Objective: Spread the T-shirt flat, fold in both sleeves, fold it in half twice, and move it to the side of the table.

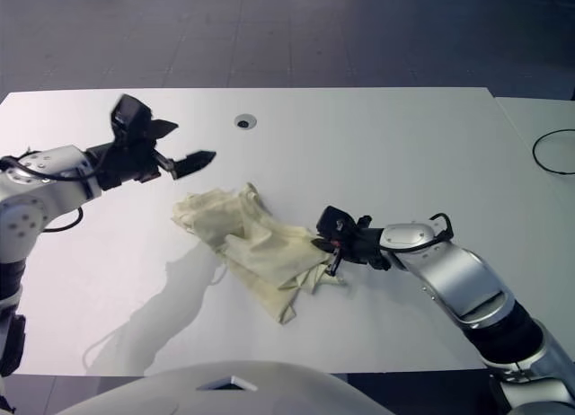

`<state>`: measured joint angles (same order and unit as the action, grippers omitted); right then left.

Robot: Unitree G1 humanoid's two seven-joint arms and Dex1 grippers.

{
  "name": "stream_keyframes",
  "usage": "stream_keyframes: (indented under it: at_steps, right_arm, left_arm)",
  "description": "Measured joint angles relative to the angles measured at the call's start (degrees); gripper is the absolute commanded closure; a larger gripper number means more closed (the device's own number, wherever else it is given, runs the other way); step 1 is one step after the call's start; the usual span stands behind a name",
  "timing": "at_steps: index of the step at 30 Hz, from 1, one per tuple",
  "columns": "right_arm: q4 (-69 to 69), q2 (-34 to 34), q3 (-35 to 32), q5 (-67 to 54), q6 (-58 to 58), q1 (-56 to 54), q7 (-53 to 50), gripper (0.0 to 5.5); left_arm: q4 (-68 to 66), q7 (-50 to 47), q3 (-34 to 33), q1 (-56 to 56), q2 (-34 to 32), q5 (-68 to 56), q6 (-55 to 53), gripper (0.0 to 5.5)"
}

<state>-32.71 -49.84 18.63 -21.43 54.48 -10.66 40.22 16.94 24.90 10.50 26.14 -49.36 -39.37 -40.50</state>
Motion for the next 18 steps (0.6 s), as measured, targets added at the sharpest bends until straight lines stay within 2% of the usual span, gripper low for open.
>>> stream_keyframes:
  at_steps: [6,9,11,15,18]
  right_arm:
    - [1.6,0.1,0.9,1.0,-2.2,-0.6,0.9,5.48]
    - [2.4,0.2,2.4,2.6,-3.5,-1.3,1.8,5.48]
    - [2.6,0.2,3.4,4.2,-4.6,-2.3,2.4,5.48]
    - [3.4,0.8,3.7,5.6,-5.4,-2.7,2.5,5.48]
    - [3.5,1.6,4.0,6.3,-5.5,-2.7,2.6,5.48]
  left_arm:
    - [-13.1,12.1,15.3,7.4,-0.2,26.7,24.9,0.10]
    - [-21.6,21.3,22.5,13.3,1.3,37.9,38.7,0.10]
    - [-28.6,31.3,27.1,18.9,3.3,44.0,49.0,0.10]
    - [-36.5,39.9,28.0,24.3,7.5,46.3,56.6,0.10]
    - [-40.7,42.5,28.0,25.5,12.0,47.3,58.8,0.10]
